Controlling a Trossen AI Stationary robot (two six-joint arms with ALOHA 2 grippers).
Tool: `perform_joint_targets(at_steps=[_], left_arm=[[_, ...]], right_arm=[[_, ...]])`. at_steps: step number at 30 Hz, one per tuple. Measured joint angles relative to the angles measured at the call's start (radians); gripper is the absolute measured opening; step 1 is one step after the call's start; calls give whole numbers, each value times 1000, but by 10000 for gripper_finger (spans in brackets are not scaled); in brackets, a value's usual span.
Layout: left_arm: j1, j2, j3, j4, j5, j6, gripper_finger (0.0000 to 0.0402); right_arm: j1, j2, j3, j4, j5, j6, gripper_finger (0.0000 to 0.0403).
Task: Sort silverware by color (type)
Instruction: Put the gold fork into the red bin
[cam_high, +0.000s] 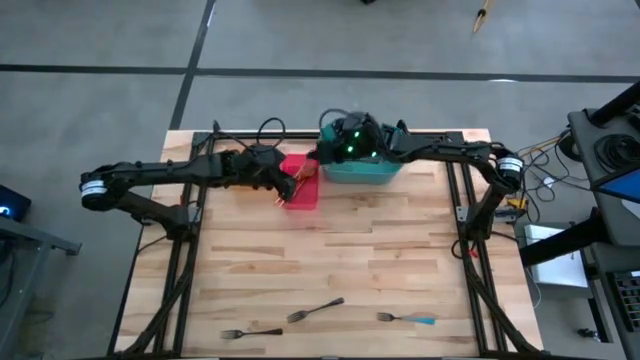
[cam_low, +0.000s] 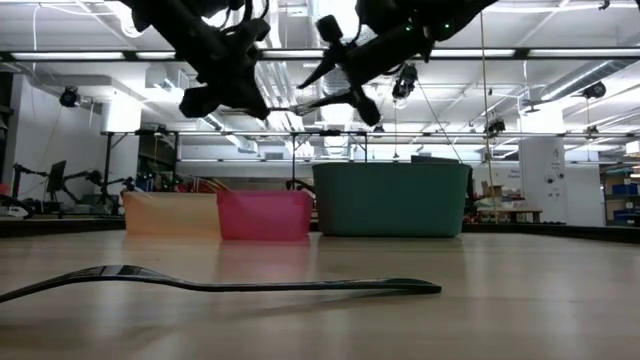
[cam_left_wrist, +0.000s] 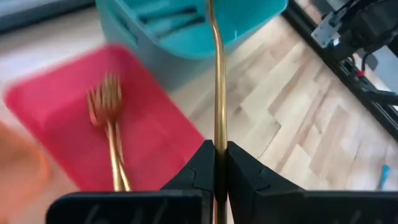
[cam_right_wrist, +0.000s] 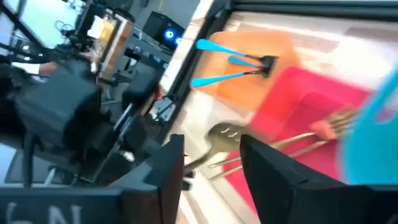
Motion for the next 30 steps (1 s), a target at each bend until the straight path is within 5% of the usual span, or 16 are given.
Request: perform_joint_targets(at_steps=[8, 17, 30], left_arm=[[0, 4, -13, -210, 29, -199, 2], [27, 67, -19, -186, 22, -386, 3], [53, 224, 69, -196, 20, -409, 8]], right_arm=[[-85, -96, 0, -181, -35, -119, 164], [-143, -157, 0, -219, -27, -241, 164], [-168, -188, 0, -319, -27, -375, 164]])
